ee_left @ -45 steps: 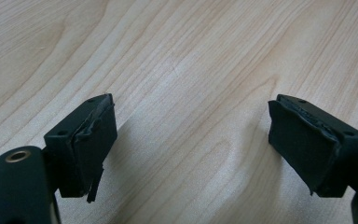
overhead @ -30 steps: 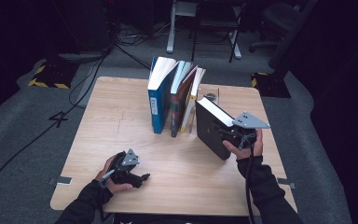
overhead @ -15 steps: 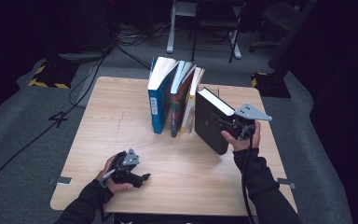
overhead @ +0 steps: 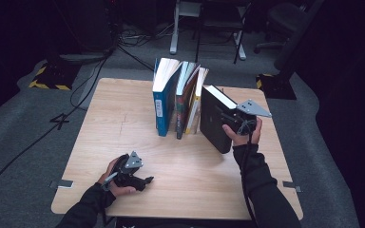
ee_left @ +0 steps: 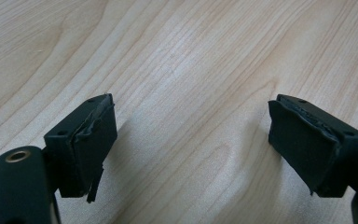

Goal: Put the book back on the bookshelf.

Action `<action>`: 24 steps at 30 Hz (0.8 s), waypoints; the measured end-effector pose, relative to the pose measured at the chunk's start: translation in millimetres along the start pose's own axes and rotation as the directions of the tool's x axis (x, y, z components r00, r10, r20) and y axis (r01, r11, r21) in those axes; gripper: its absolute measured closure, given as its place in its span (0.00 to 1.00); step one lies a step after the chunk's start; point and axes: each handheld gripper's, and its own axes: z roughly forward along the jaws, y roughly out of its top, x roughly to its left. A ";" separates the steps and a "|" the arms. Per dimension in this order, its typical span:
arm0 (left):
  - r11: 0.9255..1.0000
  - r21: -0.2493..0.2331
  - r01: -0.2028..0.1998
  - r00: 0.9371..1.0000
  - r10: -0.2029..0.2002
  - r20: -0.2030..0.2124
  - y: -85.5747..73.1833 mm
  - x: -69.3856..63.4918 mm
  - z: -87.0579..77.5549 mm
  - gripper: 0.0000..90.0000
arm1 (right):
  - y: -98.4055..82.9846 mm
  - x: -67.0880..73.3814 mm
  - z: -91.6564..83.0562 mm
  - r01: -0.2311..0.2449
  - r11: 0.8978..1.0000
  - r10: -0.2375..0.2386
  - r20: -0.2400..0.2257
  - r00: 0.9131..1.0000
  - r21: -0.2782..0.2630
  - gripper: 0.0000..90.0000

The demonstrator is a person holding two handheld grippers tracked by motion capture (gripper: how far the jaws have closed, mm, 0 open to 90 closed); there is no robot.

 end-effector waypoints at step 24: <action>1.000 0.001 0.000 1.000 0.000 -0.002 0.4 -0.2 0.2 0.17 | -6.4 -6.7 -9.8 0.053 0.998 -0.052 -0.026 0.998 0.034 0.57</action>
